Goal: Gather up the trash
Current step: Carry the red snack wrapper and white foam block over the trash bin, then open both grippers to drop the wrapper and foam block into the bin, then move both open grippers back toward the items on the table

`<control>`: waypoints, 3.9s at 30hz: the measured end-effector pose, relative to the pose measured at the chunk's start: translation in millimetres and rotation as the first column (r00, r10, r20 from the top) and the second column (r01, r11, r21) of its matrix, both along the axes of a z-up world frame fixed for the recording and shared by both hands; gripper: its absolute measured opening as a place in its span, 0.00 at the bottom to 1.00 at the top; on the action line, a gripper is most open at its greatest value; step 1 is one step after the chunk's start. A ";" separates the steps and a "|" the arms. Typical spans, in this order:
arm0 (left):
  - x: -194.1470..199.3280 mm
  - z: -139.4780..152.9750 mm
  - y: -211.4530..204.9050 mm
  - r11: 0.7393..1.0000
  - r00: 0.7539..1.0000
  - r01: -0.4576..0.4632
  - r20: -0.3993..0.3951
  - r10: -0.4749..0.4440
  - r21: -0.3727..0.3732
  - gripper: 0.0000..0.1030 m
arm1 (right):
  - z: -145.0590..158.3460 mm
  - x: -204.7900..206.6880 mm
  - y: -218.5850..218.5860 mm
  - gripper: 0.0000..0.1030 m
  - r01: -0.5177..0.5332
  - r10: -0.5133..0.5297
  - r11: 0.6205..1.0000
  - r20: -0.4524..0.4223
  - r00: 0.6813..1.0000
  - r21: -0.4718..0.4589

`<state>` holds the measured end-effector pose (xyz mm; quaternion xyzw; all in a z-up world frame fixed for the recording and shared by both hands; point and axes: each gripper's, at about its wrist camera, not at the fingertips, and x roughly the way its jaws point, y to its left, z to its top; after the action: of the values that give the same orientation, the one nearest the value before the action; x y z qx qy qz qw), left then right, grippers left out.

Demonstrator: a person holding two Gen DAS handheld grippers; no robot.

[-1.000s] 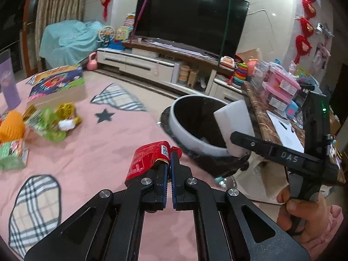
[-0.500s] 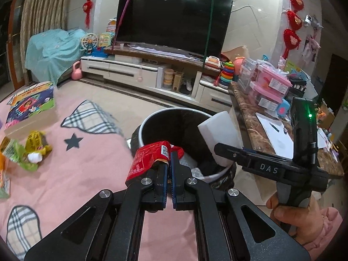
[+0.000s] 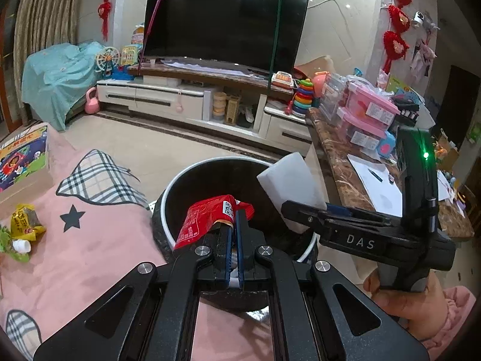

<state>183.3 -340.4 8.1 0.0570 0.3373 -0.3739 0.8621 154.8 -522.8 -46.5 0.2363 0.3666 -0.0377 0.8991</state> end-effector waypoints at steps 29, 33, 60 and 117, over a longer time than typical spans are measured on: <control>-11.3 -41.0 114.1 0.971 0.965 -0.238 -0.111 0.239 0.023 0.53 | 7.2 -11.9 46.2 0.83 -0.064 0.062 0.997 0.049 0.997 0.044; -14.6 -47.7 142.6 0.957 0.949 -0.290 -0.124 0.291 0.025 0.53 | 6.4 -10.4 69.1 0.84 -0.103 0.100 0.993 0.058 0.993 0.056; -9.0 -66.3 284.4 0.826 0.810 -0.564 -0.178 0.558 0.023 0.66 | -13.8 20.1 197.1 0.87 -0.321 0.320 0.942 0.027 0.947 0.100; 78.6 -67.3 383.5 0.602 0.582 -0.793 -0.176 0.794 0.091 0.88 | -25.0 118.8 278.1 0.50 -0.461 0.457 0.874 0.064 0.887 0.155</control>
<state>261.9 43.1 -59.1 -0.1360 0.4116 0.0468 0.8999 273.6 -244.7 -71.5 0.2172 0.4026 0.2104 0.8640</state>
